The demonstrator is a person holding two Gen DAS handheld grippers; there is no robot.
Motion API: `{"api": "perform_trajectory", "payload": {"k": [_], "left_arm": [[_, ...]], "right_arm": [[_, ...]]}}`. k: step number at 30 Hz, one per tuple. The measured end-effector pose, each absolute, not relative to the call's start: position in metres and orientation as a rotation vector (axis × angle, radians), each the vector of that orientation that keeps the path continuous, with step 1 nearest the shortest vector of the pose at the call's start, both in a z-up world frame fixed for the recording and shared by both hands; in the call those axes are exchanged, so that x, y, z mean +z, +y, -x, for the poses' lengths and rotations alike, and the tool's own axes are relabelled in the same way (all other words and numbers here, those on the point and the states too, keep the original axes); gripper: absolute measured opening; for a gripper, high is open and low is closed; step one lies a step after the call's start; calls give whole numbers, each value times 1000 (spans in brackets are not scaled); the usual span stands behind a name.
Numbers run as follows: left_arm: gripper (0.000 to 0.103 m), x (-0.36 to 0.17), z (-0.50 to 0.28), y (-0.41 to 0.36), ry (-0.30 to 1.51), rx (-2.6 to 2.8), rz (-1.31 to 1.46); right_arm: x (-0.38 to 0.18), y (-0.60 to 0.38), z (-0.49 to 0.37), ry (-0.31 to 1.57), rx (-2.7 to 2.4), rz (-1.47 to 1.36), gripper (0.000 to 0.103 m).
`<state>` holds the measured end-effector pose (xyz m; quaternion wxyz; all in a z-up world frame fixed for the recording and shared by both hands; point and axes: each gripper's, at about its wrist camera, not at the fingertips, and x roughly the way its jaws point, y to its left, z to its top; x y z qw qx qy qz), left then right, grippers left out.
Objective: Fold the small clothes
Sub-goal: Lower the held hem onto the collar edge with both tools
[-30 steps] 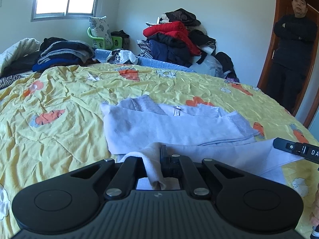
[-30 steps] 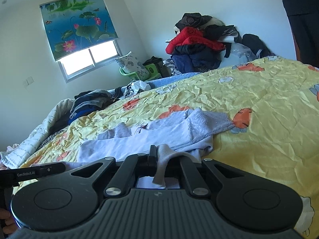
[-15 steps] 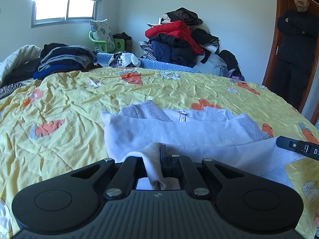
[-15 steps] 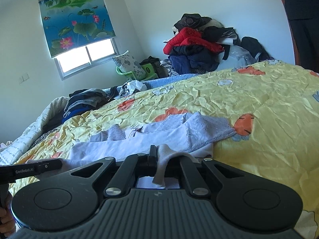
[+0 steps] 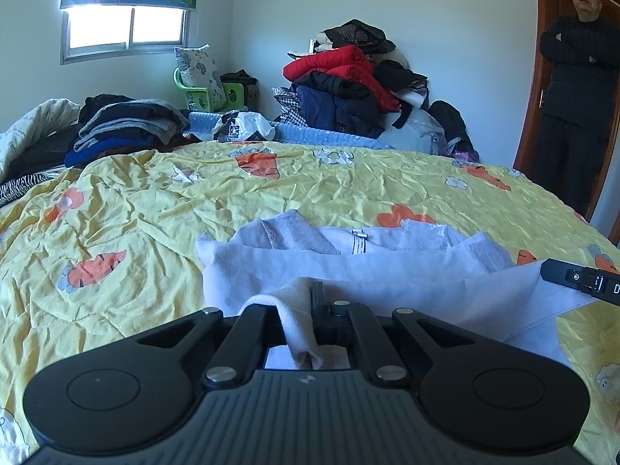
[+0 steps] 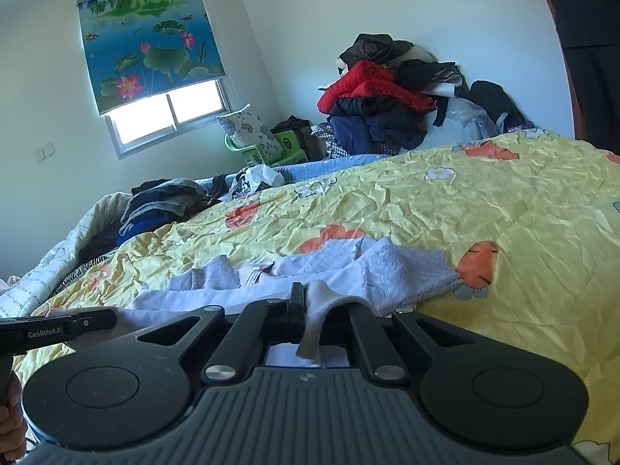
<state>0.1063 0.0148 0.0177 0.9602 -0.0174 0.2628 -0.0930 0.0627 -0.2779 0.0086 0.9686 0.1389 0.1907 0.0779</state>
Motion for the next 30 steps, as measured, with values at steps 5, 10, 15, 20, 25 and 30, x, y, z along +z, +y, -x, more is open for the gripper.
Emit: {"api": "perform_trajectory", "payload": {"k": [5,10,15,20,25,30], "left_arm": [[4,21,-112,15,524,-181,31],[4,25,-125,17,518,-176,41],[4,25,-140,14,521,-176,38],[4,24,-161,11,533,-170,38],[4,20,-181,9,549,-161,32],[3,16,-202,7,568,-158,18]], "right_arm": [[12,-274,-67,370,157,-260,7],[15,-272,-77,364,157,-250,7],[16,-271,-89,360,151,-244,7],[16,-273,-105,365,144,-255,7],[14,-273,-125,380,140,-251,7],[12,-273,-144,393,138,-269,7]]}}
